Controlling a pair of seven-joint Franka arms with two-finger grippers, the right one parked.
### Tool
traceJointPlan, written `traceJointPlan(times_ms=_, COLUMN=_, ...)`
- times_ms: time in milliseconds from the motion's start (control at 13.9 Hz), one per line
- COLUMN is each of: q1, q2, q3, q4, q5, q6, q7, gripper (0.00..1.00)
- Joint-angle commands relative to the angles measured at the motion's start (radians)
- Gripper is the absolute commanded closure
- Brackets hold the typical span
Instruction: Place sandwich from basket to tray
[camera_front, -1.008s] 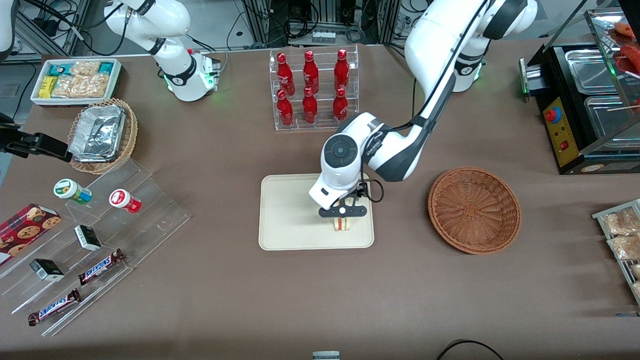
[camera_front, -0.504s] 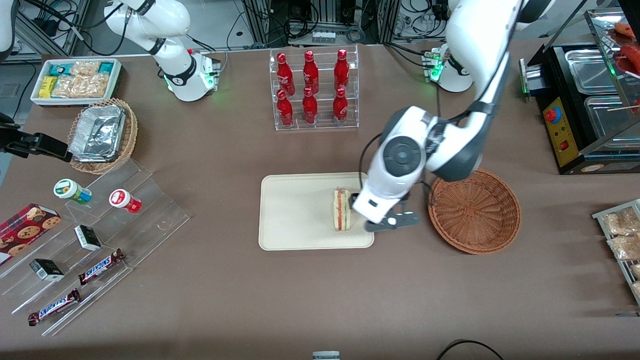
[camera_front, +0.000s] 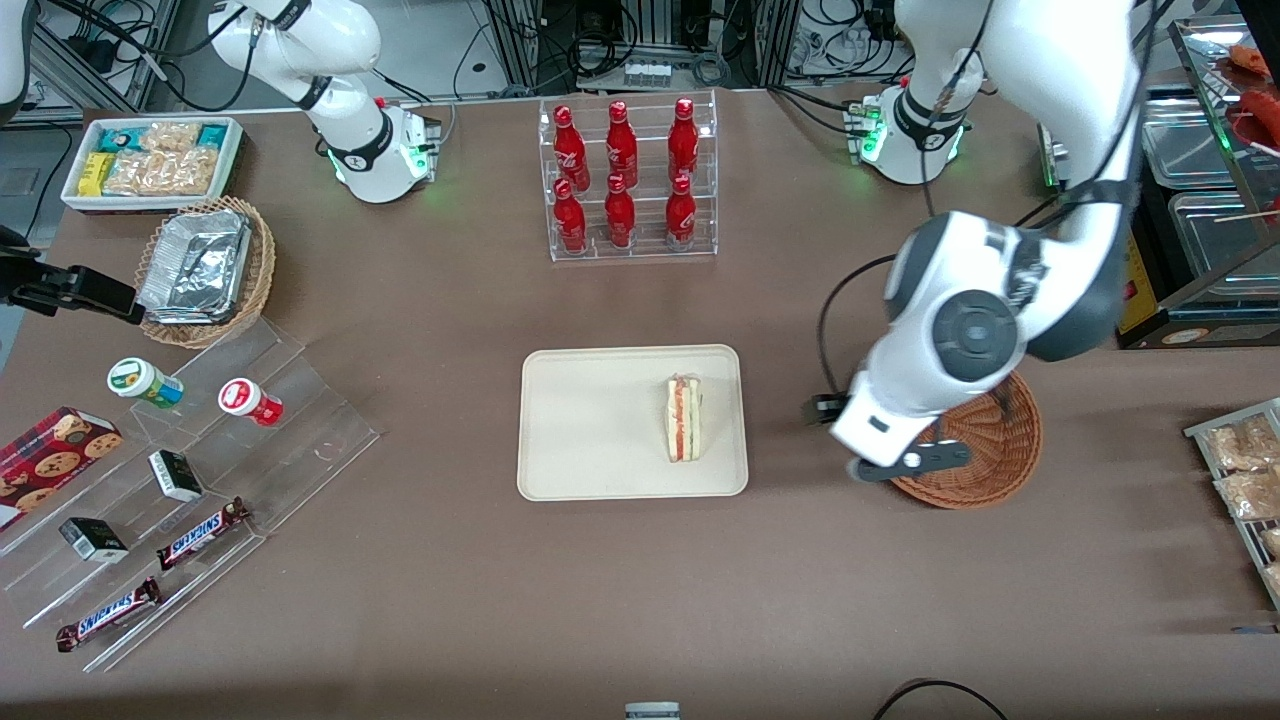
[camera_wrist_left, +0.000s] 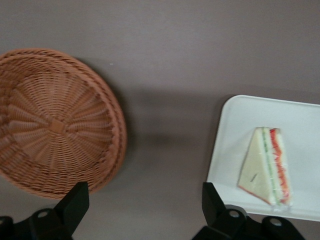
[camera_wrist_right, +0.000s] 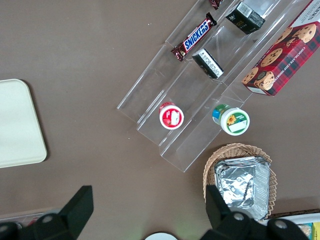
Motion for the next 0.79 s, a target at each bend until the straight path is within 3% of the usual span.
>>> traceJointPlan(times_ms=0, q1=0.066, q2=-0.115, q3=-0.006, q4=-0.107, q5=-0.016, q6=-0.027, q7=0.096, gripper=0.00)
traceJointPlan(times_ms=360, q1=0.205, q2=-0.301, q3=-0.012, q4=-0.249, q5=-0.084, q6=-0.046, q7=0.254, gripper=0.00)
traceJointPlan(times_ms=720, q1=0.272, q2=-0.407, q3=-0.012, q4=-0.199, q5=-0.076, q6=-0.215, q7=0.347, gripper=0.00)
